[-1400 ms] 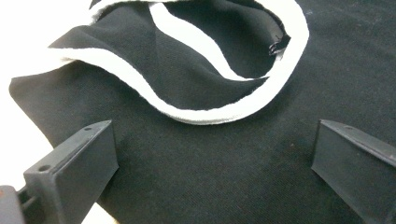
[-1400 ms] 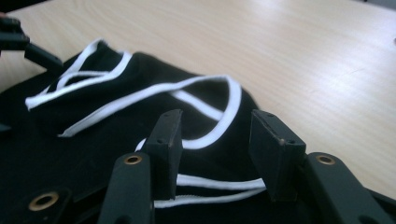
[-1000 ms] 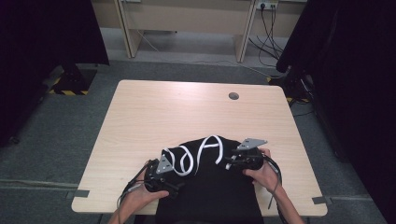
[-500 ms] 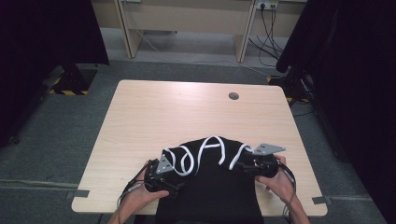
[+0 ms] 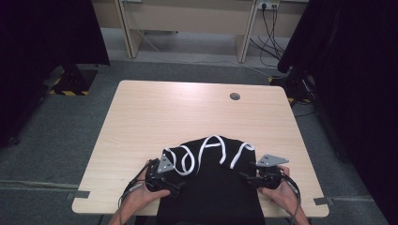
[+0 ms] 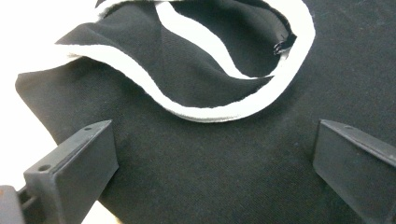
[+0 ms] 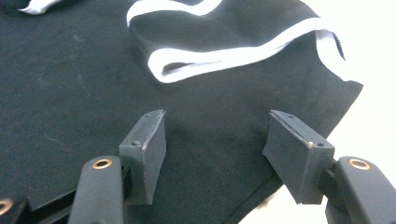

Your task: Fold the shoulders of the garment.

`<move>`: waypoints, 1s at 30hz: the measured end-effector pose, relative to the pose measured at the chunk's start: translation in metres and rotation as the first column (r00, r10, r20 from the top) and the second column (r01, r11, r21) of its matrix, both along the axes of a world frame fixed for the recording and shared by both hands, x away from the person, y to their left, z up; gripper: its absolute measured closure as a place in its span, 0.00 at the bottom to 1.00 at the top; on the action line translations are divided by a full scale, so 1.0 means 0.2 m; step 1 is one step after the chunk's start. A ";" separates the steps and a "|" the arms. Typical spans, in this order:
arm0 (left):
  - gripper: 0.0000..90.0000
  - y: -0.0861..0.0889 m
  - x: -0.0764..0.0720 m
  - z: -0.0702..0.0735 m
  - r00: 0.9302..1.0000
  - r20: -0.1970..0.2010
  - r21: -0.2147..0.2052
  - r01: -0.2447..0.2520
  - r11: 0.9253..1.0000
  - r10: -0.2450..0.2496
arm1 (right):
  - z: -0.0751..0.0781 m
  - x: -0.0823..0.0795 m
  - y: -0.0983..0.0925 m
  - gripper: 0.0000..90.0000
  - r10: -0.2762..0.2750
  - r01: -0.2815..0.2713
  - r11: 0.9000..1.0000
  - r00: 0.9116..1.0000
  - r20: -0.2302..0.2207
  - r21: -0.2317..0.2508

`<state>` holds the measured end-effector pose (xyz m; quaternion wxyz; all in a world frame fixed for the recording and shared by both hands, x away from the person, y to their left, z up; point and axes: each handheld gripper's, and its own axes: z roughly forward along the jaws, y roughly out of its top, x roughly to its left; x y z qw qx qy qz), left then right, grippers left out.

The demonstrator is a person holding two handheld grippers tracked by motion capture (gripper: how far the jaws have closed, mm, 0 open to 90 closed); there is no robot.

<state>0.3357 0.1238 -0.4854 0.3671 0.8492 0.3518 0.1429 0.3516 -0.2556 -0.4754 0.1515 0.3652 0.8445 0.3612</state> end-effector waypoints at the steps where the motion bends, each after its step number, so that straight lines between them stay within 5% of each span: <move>1: 0.00 0.00 0.01 0.00 1.000 0.001 0.001 -0.005 1.000 0.005 | 0.00 0.02 0.00 0.44 -0.004 0.004 1.000 1.000 0.002 0.001; 17: 0.00 -0.03 0.18 0.00 0.999 0.000 0.000 -0.047 0.999 0.047 | -0.01 0.21 -0.02 0.43 -0.020 0.019 1.000 1.000 0.018 0.021; 30: 0.00 -0.03 0.23 0.00 0.998 0.001 -0.002 -0.067 0.998 0.067 | -0.01 0.29 -0.01 0.42 -0.018 0.017 1.000 1.000 0.017 0.022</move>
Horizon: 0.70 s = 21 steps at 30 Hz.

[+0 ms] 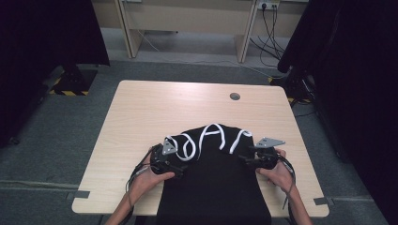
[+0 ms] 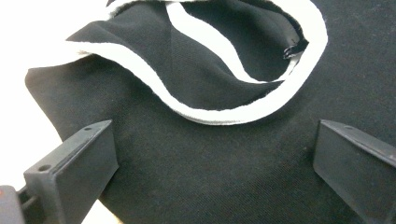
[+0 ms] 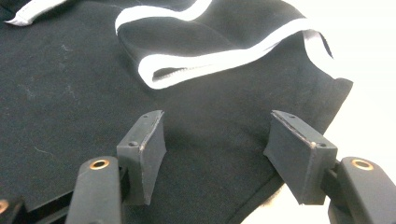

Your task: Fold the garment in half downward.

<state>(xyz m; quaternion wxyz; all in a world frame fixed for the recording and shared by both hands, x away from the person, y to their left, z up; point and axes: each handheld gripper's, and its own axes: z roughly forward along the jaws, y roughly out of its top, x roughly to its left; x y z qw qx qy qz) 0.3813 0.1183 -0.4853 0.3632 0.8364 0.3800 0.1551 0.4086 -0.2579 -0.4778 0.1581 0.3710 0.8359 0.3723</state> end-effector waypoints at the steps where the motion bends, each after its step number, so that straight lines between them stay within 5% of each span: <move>1: 0.00 0.00 0.00 0.00 1.000 0.000 0.000 0.000 1.000 0.000 | 0.00 0.00 0.00 0.41 0.000 0.000 1.000 1.000 -0.001 0.000; 10: 0.00 0.00 0.00 0.00 1.000 -0.001 -0.006 0.009 1.000 -0.009 | 0.00 0.00 0.01 0.33 0.006 -0.006 1.000 1.000 -0.010 0.003; 14: 0.02 0.02 0.00 0.01 1.000 -0.012 -0.073 0.015 0.997 -0.016 | 0.01 -0.01 0.02 0.28 0.012 -0.010 0.999 0.999 -0.050 0.032; 21: 0.02 0.05 0.02 0.09 1.000 0.018 -0.100 -0.001 0.995 0.002 | 0.05 0.02 0.00 0.25 -0.017 0.018 0.997 1.000 -0.021 0.069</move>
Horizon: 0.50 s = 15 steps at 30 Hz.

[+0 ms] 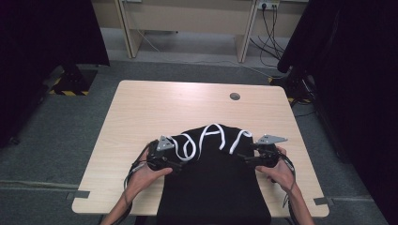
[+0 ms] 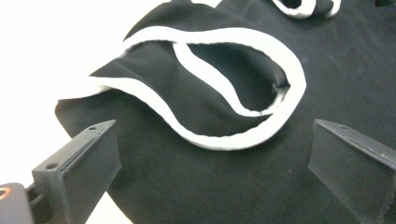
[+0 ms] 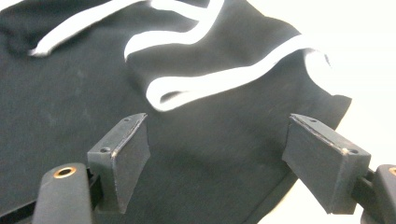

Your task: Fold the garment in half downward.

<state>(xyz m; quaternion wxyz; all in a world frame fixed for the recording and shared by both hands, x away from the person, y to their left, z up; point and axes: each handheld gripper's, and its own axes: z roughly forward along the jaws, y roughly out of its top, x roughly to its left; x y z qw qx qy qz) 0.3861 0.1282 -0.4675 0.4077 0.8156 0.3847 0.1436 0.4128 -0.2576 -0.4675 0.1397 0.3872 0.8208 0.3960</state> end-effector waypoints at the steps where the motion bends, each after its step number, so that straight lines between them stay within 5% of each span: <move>1: 0.02 0.00 0.01 0.00 1.000 -0.003 -0.010 -0.005 1.000 0.005 | 0.01 0.01 0.00 0.25 -0.003 0.003 1.000 1.000 0.003 0.002; 15: 0.02 -0.08 0.20 0.05 0.999 -0.027 -0.013 -0.034 0.999 0.034 | 0.07 0.24 0.07 0.21 -0.031 0.032 0.999 0.999 0.010 -0.027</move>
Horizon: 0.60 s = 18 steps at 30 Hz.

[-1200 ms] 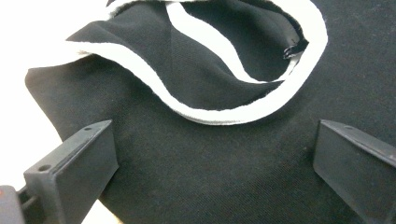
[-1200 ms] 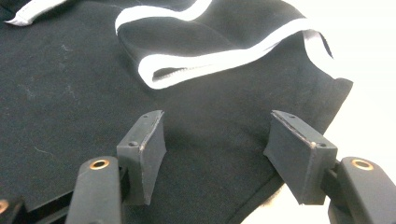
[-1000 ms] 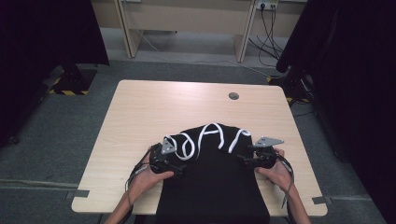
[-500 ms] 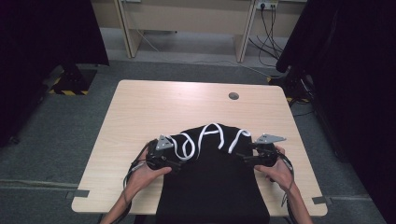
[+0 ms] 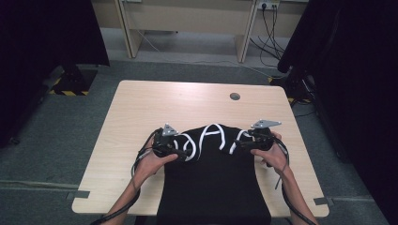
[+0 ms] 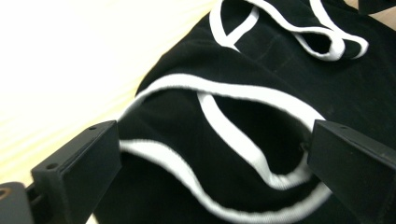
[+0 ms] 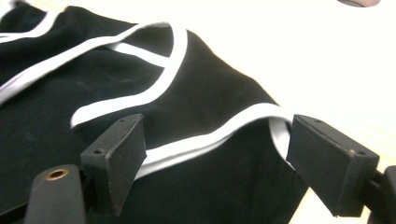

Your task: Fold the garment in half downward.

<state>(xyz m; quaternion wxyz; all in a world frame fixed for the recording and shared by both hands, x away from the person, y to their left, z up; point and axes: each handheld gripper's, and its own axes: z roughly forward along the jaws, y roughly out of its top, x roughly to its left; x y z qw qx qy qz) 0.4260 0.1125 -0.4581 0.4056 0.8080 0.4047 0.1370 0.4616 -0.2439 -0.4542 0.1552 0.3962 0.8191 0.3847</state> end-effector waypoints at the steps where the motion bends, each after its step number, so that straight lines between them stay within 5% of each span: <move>1: 0.02 -0.01 0.02 0.00 1.000 -0.003 -0.003 -0.008 1.000 0.008 | 0.00 0.01 0.00 0.21 -0.006 0.006 1.000 1.000 -0.002 0.000; 18: 0.02 -0.06 0.29 -0.08 0.998 -0.055 0.046 -0.031 0.998 0.034 | -0.11 0.22 0.02 0.21 -0.025 0.023 0.998 0.999 -0.037 -0.057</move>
